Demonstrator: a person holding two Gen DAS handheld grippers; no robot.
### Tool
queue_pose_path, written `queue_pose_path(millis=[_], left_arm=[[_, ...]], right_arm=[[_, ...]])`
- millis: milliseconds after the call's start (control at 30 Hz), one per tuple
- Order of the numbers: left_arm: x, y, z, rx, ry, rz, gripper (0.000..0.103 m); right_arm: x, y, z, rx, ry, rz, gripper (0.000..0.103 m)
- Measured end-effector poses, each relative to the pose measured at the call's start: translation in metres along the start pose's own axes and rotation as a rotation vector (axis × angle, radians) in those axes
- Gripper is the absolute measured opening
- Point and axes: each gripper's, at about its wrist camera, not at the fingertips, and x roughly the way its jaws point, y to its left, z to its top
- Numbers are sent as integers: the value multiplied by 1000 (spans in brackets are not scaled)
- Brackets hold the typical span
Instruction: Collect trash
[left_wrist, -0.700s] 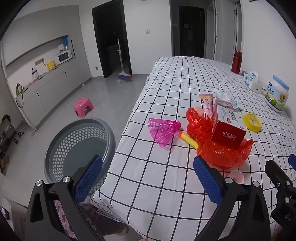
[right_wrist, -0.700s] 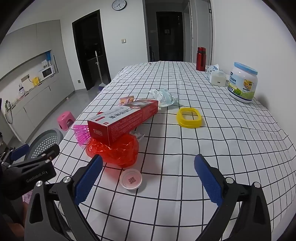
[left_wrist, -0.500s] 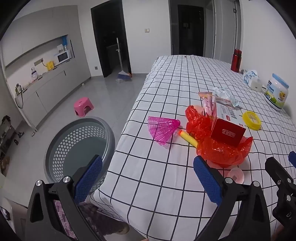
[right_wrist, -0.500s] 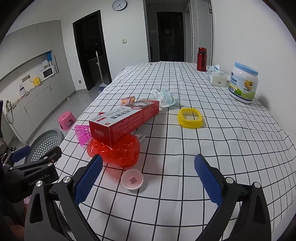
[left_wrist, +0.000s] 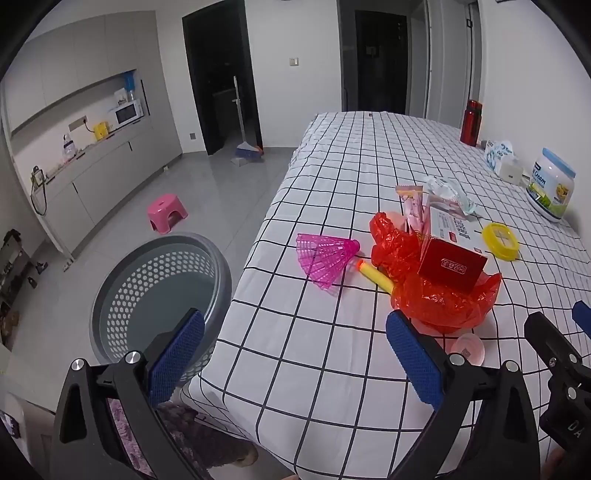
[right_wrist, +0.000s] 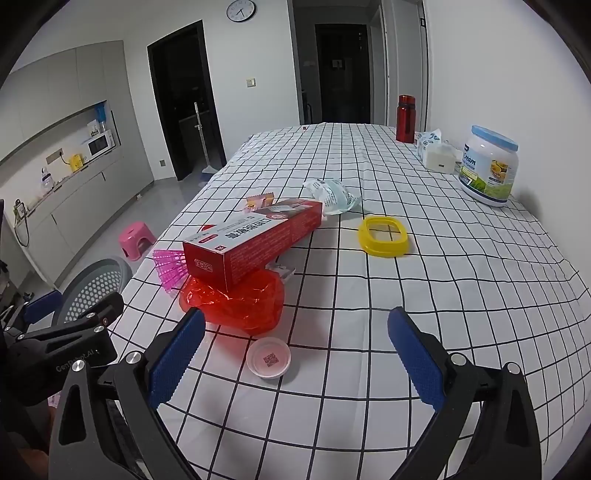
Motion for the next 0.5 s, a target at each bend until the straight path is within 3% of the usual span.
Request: queue_pose_path(millis=[500], left_arm=[[-6, 3, 1, -4, -8, 1, 97]], right_arm=[[-2, -3, 2, -3, -11, 18, 95]])
